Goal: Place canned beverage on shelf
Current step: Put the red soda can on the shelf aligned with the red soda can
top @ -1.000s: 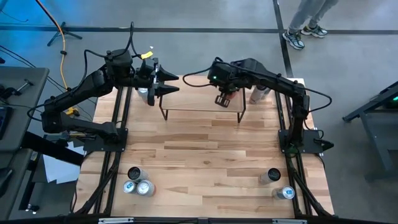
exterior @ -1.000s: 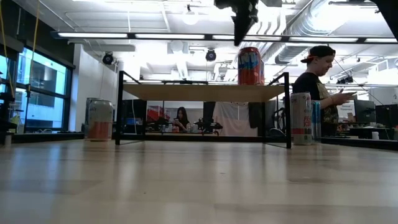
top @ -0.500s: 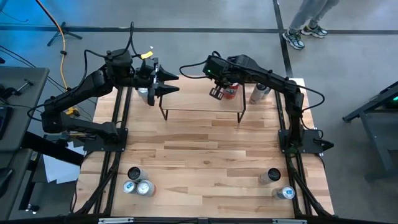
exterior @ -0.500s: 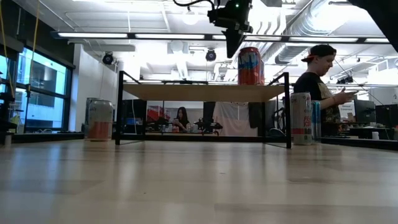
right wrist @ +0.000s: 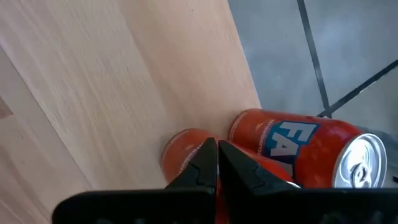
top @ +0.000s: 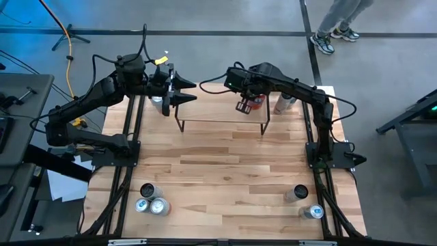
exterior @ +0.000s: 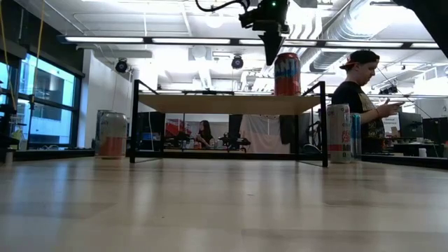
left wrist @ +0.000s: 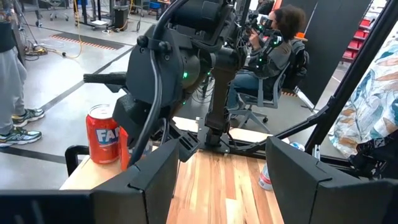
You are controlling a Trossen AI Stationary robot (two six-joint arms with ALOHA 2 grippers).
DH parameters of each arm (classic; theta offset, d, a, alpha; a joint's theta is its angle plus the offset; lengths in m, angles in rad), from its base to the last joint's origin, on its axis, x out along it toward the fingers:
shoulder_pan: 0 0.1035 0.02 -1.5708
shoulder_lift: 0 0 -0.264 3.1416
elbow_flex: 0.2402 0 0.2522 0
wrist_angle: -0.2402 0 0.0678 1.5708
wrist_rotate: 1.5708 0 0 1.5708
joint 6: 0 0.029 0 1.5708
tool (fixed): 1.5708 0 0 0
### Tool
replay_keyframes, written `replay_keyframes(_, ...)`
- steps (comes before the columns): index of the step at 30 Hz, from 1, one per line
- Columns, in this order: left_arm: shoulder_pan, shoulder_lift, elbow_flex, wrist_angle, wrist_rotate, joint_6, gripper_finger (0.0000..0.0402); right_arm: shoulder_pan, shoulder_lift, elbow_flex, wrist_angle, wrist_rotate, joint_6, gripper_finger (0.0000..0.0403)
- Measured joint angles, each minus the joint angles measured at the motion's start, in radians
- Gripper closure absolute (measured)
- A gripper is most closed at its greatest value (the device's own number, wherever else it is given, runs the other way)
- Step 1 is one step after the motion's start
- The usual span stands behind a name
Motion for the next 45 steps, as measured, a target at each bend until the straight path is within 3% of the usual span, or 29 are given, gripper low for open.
replay_keyframes(17, -0.001, 0.0, 0.0, 0.0, 0.0, -0.036, 0.0198, -0.004, -0.002, 0.0, 0.015, 0.071, -0.082, 0.0403)
replay_keyframes(24, 0.014, -0.02, 0.0, 0.001, -0.002, 0.027, 0.0198, 0.042, -0.006, 0.021, 0.097, -0.194, -0.028, 0.0403)
replay_keyframes(26, 0.022, -0.026, 0.0, 0.006, -0.004, 0.043, 0.0198, 0.064, -0.005, 0.021, 0.084, -0.214, 0.013, 0.0403)
replay_keyframes(30, 0.038, -0.025, 0.0, -0.001, -0.003, 0.044, 0.0198, 0.107, -0.005, 0.021, 0.044, -0.168, 0.156, 0.0403)
replay_keyframes(36, 0.046, -0.025, 0.0, -0.008, -0.004, 0.084, 0.0198, 0.196, -0.057, 0.005, 0.035, 0.005, 0.324, 0.0403)
replay_keyframes(40, 0.049, -0.032, 0.0, -0.014, 0.005, 0.114, 0.0198, 0.242, -0.164, -0.159, 0.04, 0.049, 0.458, 0.0403)
replay_keyframes(45, 0.065, -0.068, 0.0, -0.06, 0.016, 0.175, 0.0198, 0.316, -0.431, -0.602, 0.307, 0.004, 0.671, 0.0403)
